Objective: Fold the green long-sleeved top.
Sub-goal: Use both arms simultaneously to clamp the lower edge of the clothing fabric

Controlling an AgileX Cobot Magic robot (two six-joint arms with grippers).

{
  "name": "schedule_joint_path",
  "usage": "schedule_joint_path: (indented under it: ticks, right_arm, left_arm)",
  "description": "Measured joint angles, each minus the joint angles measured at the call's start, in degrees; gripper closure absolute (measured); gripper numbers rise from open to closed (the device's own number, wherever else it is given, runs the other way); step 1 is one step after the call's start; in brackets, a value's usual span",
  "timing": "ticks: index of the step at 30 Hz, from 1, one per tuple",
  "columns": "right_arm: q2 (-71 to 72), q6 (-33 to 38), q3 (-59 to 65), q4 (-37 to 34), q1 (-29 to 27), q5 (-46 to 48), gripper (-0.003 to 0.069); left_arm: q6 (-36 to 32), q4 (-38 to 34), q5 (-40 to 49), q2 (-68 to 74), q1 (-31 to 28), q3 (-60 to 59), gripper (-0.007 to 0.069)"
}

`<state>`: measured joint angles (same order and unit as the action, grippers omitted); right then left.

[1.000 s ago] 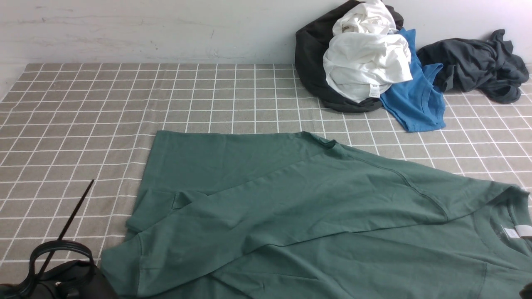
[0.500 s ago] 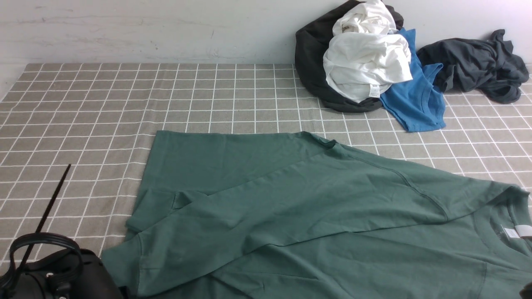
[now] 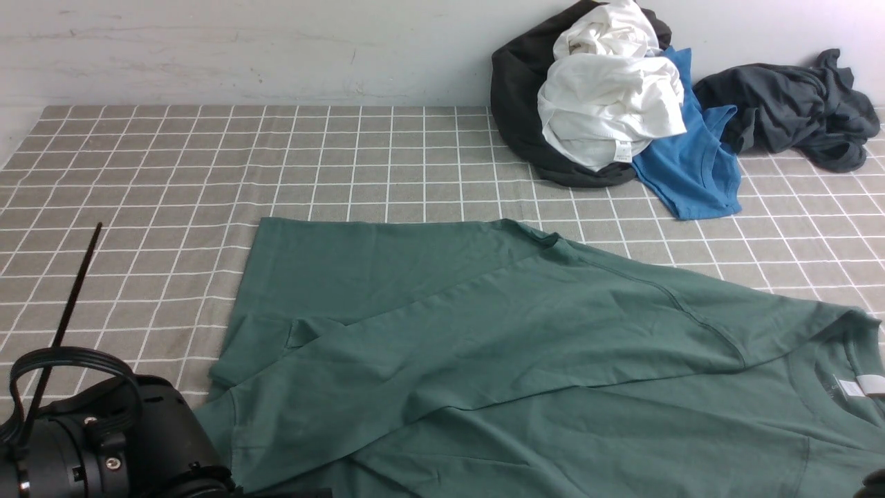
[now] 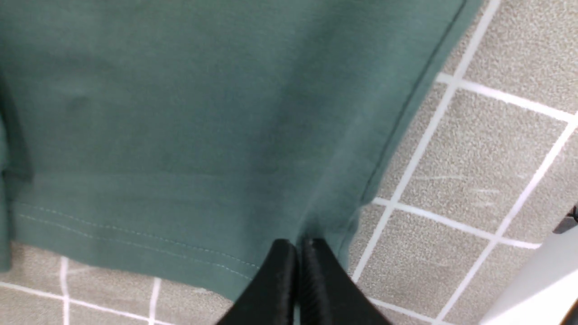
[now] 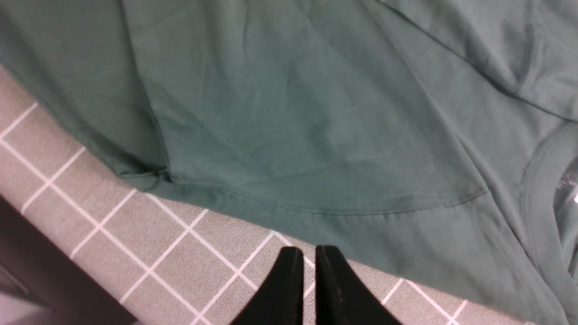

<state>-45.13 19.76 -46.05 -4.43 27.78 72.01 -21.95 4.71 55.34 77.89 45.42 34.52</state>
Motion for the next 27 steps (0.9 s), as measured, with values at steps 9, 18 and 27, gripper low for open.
schedule_joint_path:
  ticks: [9, 18, 27]
  right_arm:
    - [-6.7, 12.93, 9.67, -0.55, 1.86, -8.71, 0.0303]
    - [-13.43, 15.94, 19.5, 13.87, 2.31, -27.34, 0.0193]
    - [-23.71, 16.01, 23.6, 21.3, 2.31, -36.38, 0.0208]
  left_arm:
    - [0.0, -0.42, -1.56, 0.0, 0.0, 0.0, 0.0628]
    - [-0.11, -1.49, -1.62, 0.0, 0.0, 0.0, 0.0628]
    - [-0.11, -2.66, -1.62, 0.0, 0.0, 0.0, 0.0628]
